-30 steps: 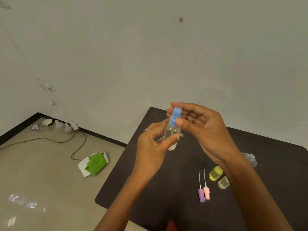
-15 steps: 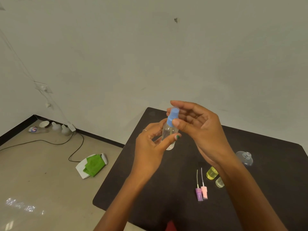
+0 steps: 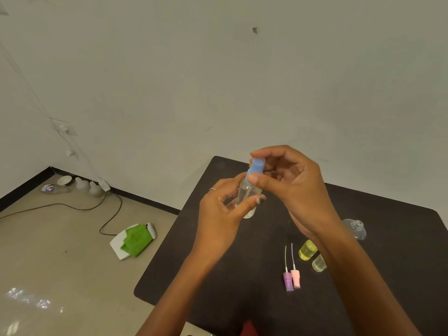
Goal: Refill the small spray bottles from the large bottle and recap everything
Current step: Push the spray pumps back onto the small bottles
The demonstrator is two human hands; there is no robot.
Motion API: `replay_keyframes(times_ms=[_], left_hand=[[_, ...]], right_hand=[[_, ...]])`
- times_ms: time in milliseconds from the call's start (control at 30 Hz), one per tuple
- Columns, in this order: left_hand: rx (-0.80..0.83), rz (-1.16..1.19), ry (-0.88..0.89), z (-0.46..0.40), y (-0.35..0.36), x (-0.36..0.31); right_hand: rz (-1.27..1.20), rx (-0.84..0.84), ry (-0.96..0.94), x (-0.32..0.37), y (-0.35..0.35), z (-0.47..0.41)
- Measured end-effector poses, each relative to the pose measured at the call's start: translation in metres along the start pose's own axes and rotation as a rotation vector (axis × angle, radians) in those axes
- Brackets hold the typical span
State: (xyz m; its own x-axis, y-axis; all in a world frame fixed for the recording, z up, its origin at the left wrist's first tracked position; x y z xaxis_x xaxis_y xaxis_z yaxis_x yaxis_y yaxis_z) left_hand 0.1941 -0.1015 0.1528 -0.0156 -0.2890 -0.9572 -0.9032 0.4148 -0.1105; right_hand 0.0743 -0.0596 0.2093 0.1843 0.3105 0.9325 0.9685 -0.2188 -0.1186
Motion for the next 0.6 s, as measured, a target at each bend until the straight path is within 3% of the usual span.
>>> replay_keyframes(times_ms=[233,433,600], left_hand=[[-0.007,0.017,0.009,0.0003,-0.0002,-0.0008],[0.006,0.003,0.004,0.0013,0.0,-0.001],[-0.001,0.02,0.002,0.0012,-0.0014,-0.003]], right_hand=[[-0.003,0.101,-0.039,0.003,-0.0044,0.003],[0.055,-0.015,-0.098,0.001,-0.0017,0.0031],[0.091,0.042,-0.154,0.0016,-0.0046,0.0034]])
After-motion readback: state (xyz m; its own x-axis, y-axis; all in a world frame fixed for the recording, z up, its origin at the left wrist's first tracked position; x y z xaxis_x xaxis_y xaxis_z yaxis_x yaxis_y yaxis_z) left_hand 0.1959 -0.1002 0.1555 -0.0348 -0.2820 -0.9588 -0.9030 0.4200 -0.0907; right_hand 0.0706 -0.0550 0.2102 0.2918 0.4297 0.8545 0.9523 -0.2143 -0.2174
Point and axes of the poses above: each hand's wrist, its own z-axis away from the middle knuckle, its own y-axis out of the palm, x = y × z, the point moved 4 cm from there along -z, towards the middle knuckle, and after that the axes turned 4 degrees about x, right-handed, at the moved point
